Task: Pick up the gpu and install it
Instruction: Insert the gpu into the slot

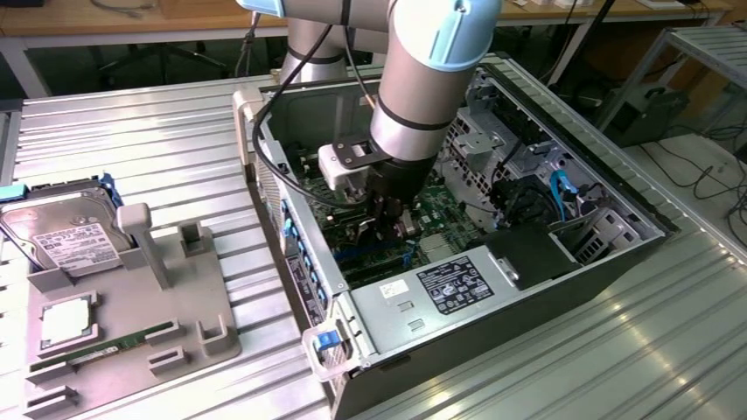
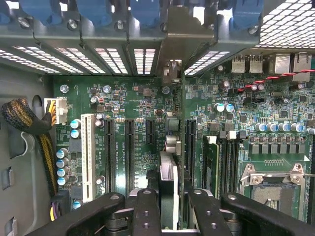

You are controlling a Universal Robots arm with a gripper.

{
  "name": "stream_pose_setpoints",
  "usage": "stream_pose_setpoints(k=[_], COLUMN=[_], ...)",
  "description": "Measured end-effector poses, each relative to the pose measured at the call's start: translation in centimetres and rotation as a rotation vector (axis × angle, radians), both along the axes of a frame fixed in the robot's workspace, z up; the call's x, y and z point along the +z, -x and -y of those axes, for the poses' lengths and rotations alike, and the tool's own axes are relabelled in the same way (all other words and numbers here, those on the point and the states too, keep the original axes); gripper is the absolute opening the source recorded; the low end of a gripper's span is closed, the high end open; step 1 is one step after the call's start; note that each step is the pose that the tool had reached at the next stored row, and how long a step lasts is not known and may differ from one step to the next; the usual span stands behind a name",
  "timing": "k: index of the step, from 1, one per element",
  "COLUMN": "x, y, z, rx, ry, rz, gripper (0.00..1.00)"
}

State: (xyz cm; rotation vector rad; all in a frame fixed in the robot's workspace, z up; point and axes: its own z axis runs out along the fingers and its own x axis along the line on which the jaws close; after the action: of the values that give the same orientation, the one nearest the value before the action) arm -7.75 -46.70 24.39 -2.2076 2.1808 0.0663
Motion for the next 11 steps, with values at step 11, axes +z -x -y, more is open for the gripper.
stream_pose_setpoints(k=[11], x=[0.15], y=[0.0], z=[0.0], rx=[0.0], ry=[0.0], rz=[0.0001], gripper=[0.27])
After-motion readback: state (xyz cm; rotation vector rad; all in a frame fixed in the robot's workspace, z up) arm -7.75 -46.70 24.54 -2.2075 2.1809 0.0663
